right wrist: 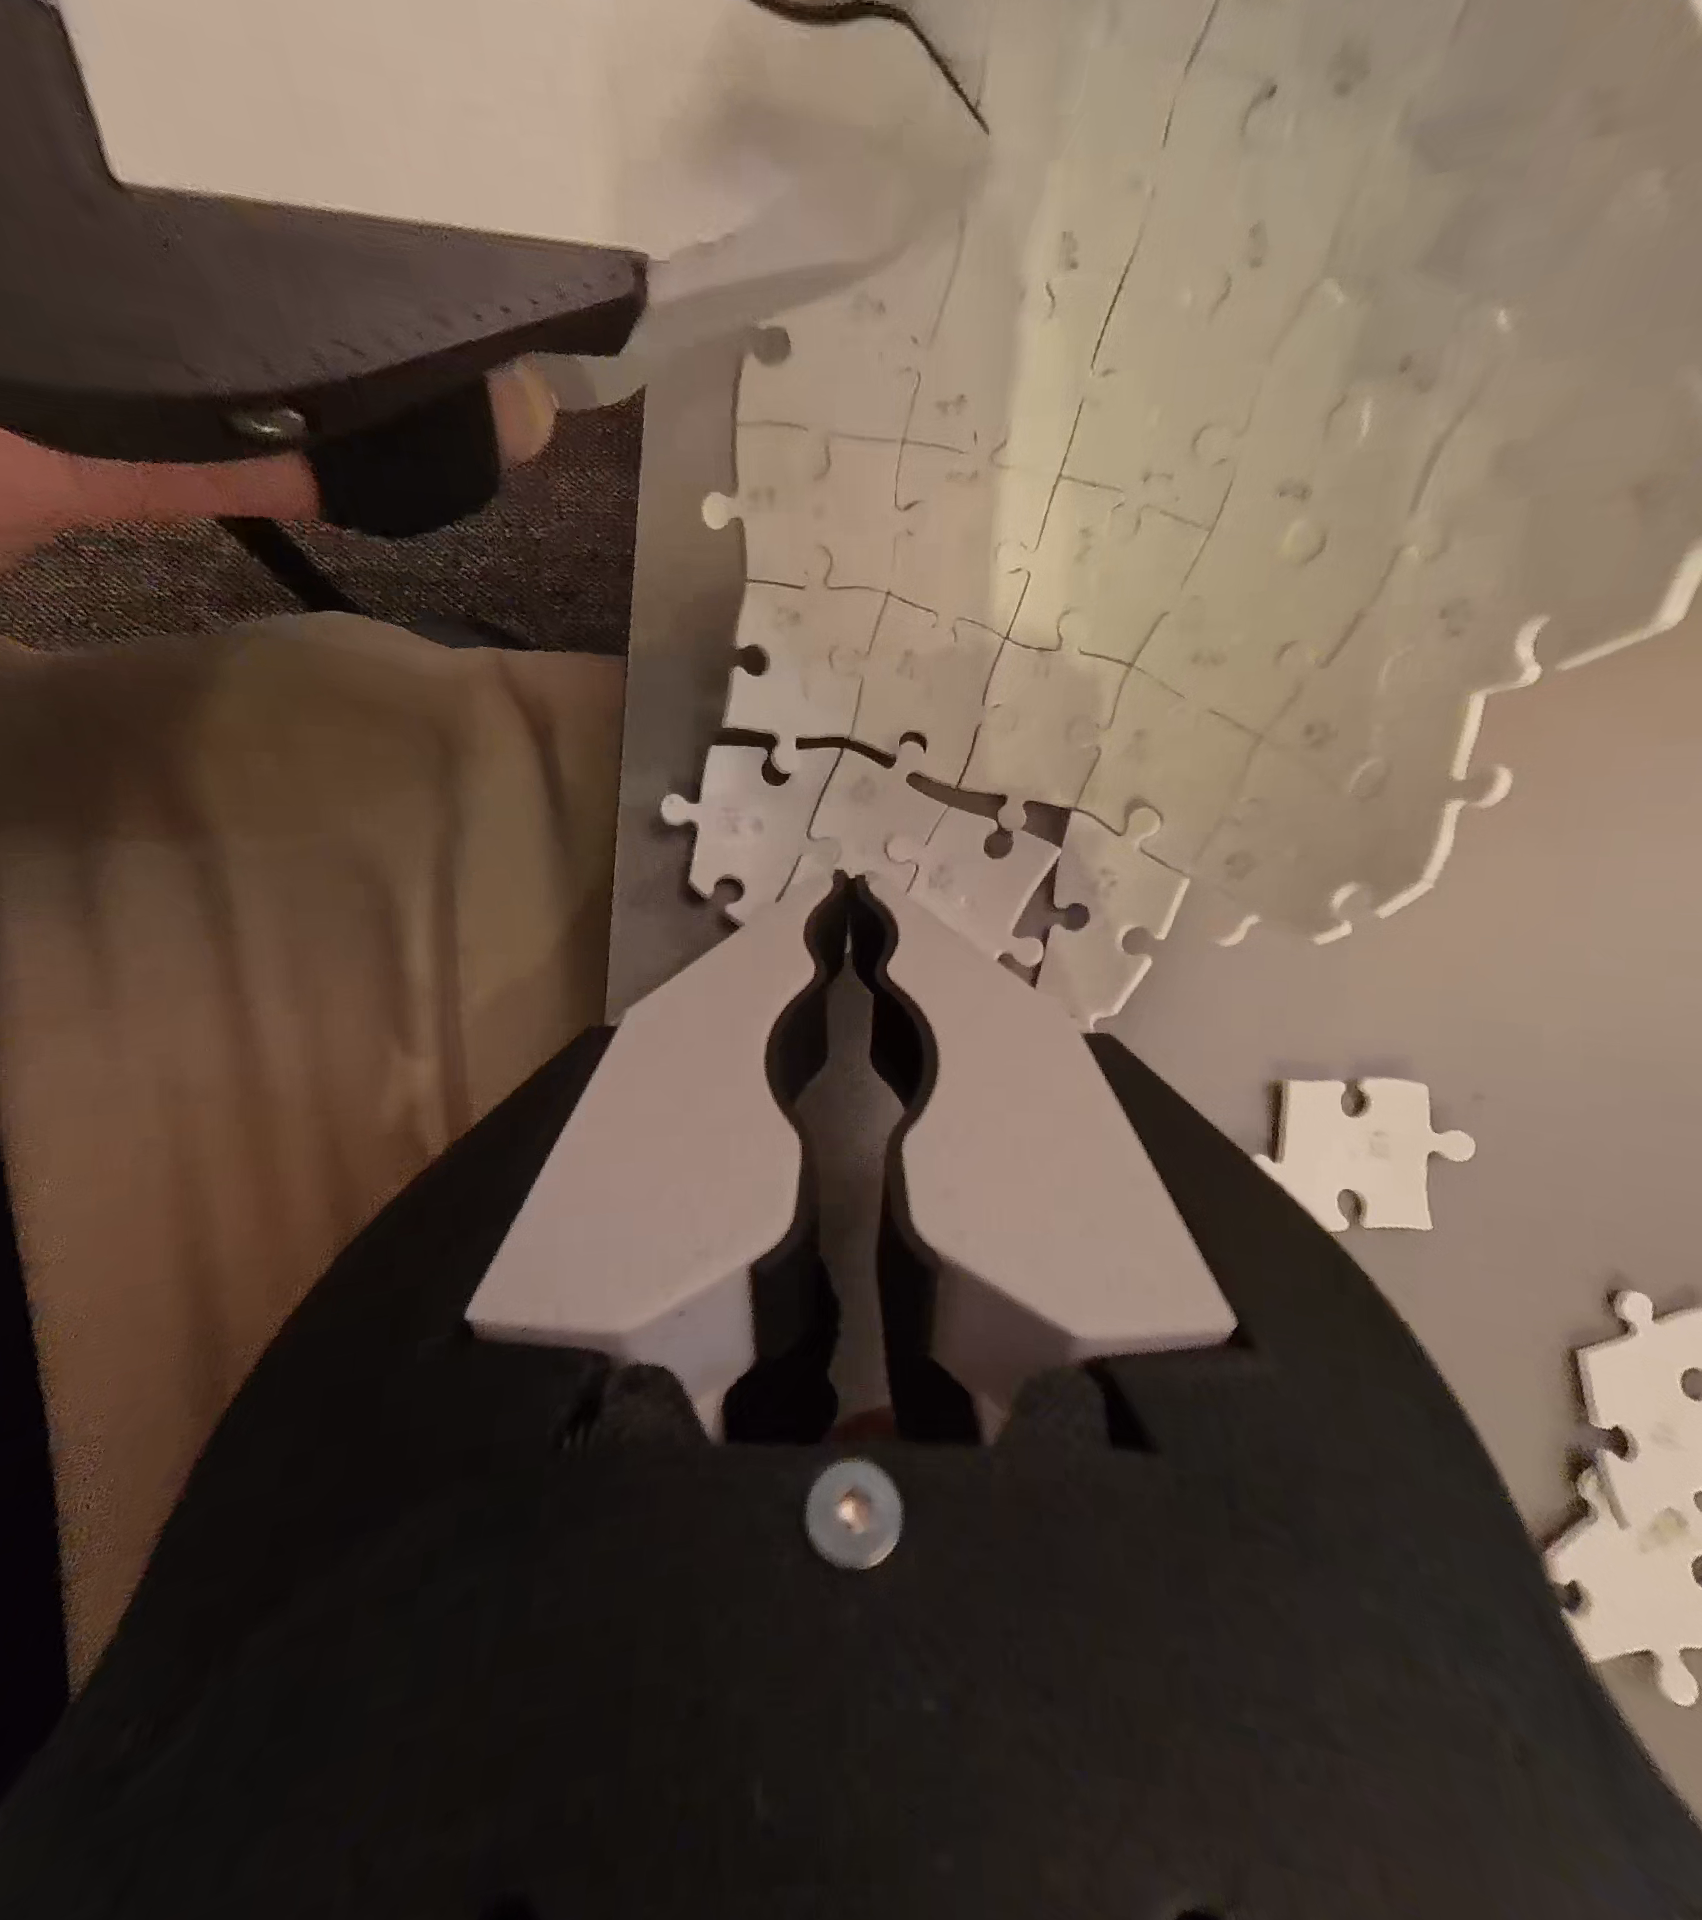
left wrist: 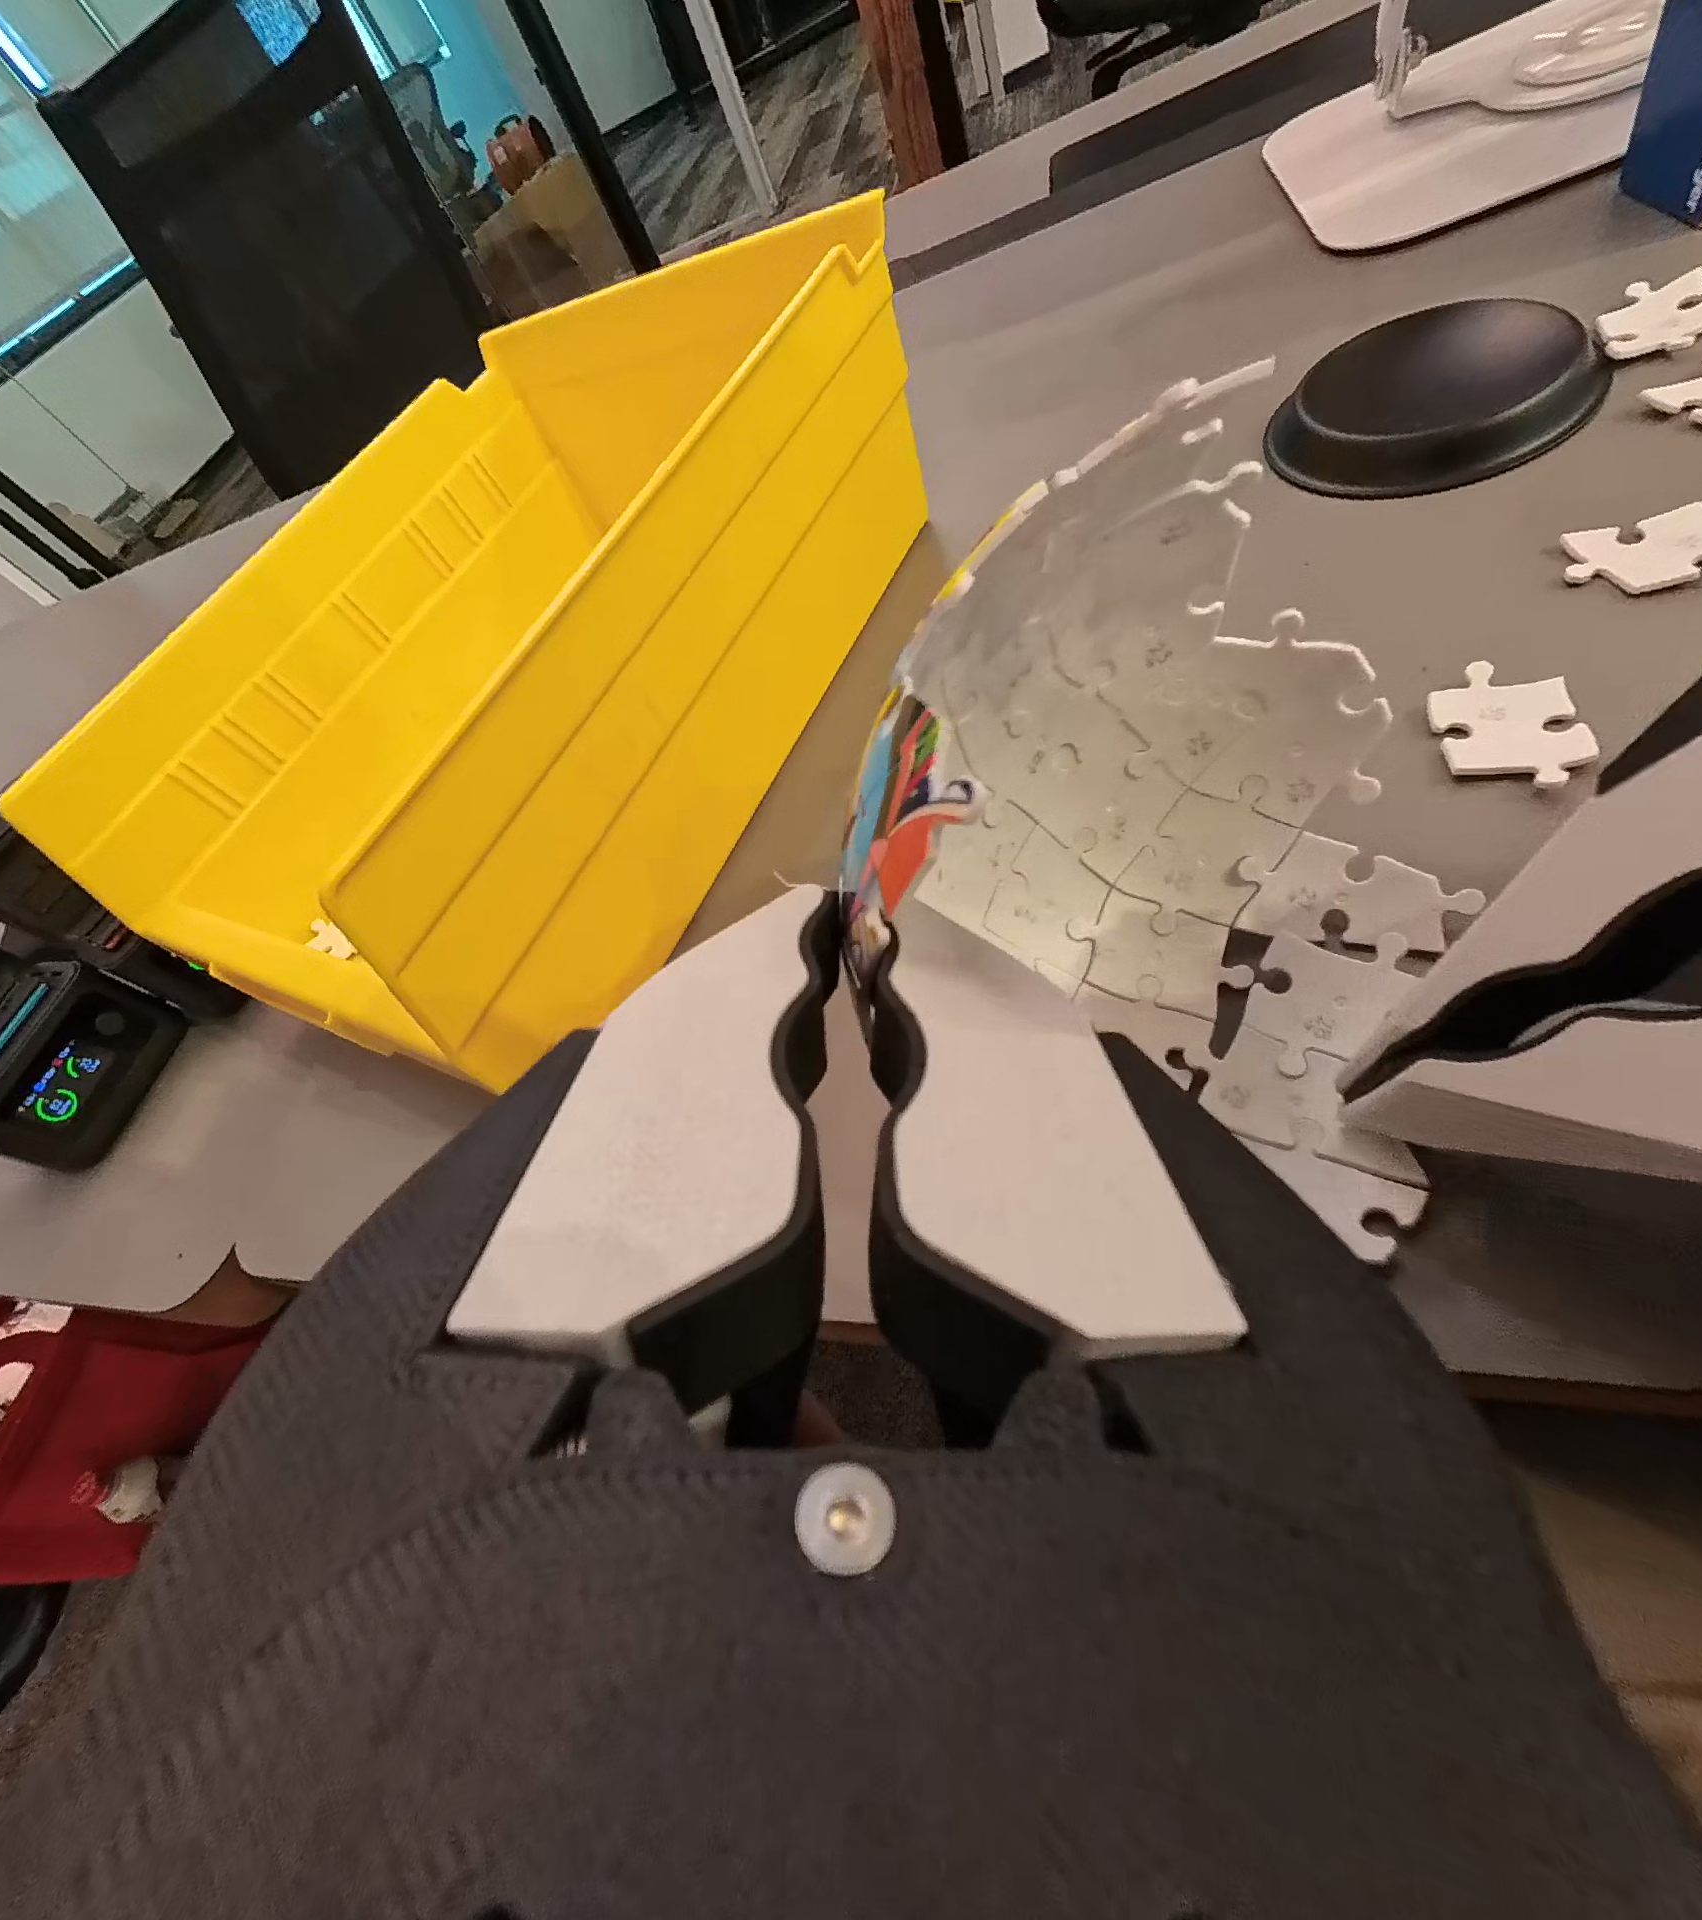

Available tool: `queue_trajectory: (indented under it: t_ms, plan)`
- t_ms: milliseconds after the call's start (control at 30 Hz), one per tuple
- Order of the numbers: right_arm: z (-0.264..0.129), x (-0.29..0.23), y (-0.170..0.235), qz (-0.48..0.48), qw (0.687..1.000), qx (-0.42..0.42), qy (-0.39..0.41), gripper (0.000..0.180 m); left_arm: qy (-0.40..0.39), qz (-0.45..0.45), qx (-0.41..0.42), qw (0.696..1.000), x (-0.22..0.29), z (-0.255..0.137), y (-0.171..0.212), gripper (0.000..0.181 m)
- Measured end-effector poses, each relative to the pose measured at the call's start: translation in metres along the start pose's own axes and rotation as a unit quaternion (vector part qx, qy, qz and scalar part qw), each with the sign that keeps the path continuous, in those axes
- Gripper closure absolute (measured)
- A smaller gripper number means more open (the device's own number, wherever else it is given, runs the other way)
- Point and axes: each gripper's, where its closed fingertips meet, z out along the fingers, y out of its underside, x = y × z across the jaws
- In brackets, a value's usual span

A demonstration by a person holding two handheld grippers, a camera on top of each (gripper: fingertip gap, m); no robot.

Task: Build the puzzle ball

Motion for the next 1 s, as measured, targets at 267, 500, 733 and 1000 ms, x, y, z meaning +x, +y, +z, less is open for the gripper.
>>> queue_trajectory:
  t_ms: [267, 500, 733, 1000]
  plan:
    - [0.002, 0.003, -0.001, 0.000, 1.000, 0.004, -0.002, 0.180, 0.007, 0.007, 0.008, 1.000, 0.002, -0.001, -0.003, 0.178]
    - [-0.004, 0.008, -0.007, 0.016, 1.000, 0.020, -0.016, 0.180, 0.008, 0.011, 0.013, 1.000, 0.004, -0.002, -0.005, 0.178]
    - [0.001, 0.018, -0.008, 0.019, 1.000, 0.016, 0.013, 0.180, 0.002, 0.005, 0.013, 1.000, 0.002, -0.001, -0.005, 0.178]
    - [0.006, 0.019, -0.005, 0.027, 0.999, 0.007, 0.015, 0.180, 0.003, 0.001, 0.016, 1.000, 0.003, -0.002, -0.006, 0.178]
